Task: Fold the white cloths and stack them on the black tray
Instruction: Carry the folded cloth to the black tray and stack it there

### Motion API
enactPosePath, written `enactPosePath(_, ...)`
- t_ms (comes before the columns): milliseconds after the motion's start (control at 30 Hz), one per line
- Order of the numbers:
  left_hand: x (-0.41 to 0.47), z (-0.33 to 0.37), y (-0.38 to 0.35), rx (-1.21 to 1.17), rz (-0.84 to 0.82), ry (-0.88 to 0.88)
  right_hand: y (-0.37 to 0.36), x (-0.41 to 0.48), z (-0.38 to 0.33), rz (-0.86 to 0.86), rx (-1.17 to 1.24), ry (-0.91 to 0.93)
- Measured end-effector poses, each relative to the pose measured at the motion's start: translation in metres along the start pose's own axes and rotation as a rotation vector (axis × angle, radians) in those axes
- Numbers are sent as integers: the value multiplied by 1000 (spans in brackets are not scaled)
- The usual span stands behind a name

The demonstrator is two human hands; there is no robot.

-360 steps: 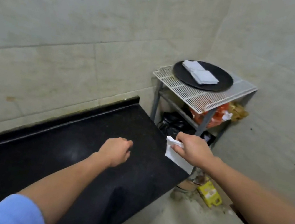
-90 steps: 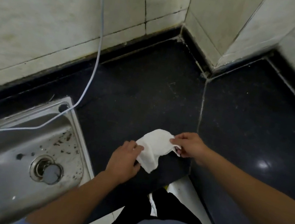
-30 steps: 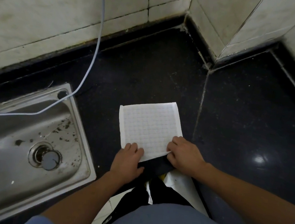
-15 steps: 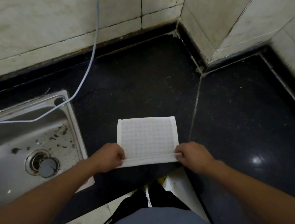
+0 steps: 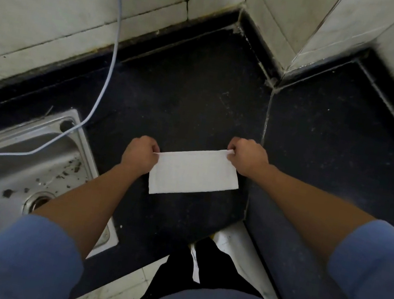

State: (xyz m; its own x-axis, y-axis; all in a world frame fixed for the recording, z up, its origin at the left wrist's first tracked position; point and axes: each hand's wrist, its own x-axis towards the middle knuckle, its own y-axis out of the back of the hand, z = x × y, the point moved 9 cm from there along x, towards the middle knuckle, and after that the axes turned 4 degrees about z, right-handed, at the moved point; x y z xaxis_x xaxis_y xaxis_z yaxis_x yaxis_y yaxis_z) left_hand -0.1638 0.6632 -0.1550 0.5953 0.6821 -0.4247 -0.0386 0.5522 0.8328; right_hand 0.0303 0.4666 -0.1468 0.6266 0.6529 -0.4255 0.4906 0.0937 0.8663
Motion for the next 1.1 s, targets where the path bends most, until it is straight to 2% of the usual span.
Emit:
enactPosePath(133,-7,-3,2,56,116,44,1,-5,2,88,-42,27)
enactPosePath(267,-34,21,3,101,186,-169,10,-33,-20,211,-41,185)
enactPosePath(367,-59,38,-20,136,58,-298,-23,-56,-49,54,-13,312)
enactPosePath(467,-74,24,-40,202,-48,-316,-52,-67,-52,-43,-22,345)
enactPosePath(633,-74,-8,-38,213,-14,-298,-42,-70,4,29,56,244)
enactPosePath(800,-77,5,-26,353,85,-437,-27,-64,26,10,52,78)
enactPosePath(900,-68,4,-29,393,13,-441,-12,-48,20,91,105,-57)
enactPosePath(1000,-63,0,-28,370,-19,-429,-20,-35,11,46,101,-184)
enactPosePath(1100,-63,-1,-30,395,-44,-420,-25,-32,16,23,248,-334)
